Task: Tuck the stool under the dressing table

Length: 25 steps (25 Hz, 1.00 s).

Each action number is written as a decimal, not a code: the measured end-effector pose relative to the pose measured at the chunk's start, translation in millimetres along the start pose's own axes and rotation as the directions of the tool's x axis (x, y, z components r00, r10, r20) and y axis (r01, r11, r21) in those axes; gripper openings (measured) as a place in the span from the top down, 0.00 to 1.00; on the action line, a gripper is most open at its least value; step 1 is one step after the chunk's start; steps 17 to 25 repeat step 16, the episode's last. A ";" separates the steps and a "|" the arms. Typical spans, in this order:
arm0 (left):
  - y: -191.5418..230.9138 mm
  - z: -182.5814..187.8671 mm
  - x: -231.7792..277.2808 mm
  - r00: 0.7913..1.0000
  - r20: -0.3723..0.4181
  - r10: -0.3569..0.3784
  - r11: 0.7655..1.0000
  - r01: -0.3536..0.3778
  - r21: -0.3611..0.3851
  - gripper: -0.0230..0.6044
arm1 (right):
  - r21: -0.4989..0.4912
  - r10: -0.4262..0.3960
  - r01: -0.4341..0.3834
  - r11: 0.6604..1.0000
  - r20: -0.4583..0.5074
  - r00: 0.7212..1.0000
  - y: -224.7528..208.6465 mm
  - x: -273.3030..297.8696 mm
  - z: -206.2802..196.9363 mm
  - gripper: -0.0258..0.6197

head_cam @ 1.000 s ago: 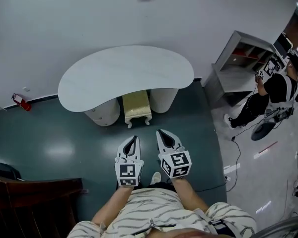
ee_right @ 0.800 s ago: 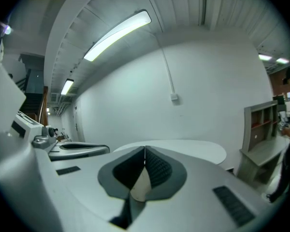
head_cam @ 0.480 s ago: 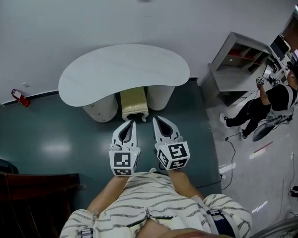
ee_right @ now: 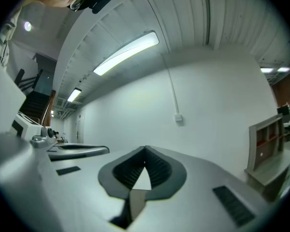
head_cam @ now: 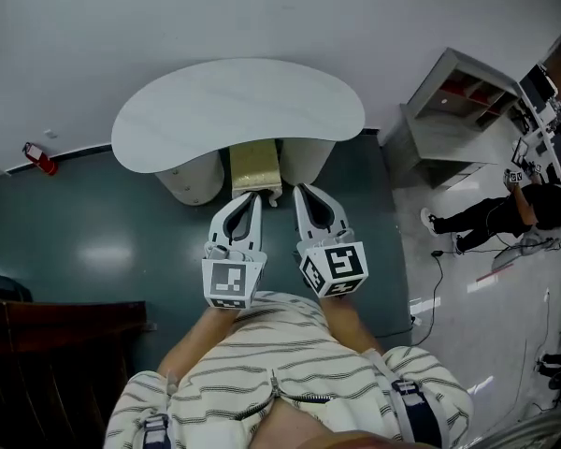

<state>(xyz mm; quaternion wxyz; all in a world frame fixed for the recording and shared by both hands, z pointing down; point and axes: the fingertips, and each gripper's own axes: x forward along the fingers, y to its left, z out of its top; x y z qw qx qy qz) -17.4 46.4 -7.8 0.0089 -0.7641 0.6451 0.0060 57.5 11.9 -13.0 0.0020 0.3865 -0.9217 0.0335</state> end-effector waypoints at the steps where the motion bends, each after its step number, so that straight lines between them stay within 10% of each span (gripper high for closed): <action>1: 0.8 0.7 0.5 1.000 0.003 -0.006 1.000 0.006 -0.005 0.95 | 0.000 0.008 -0.008 1.000 0.003 1.000 1.8 1.7 0.5 0.94; 25: 13.9 11.1 0.6 0.998 0.064 0.021 1.000 -0.019 -0.022 0.95 | -0.032 0.048 -0.046 0.998 0.058 0.997 7.3 11.8 8.8 0.94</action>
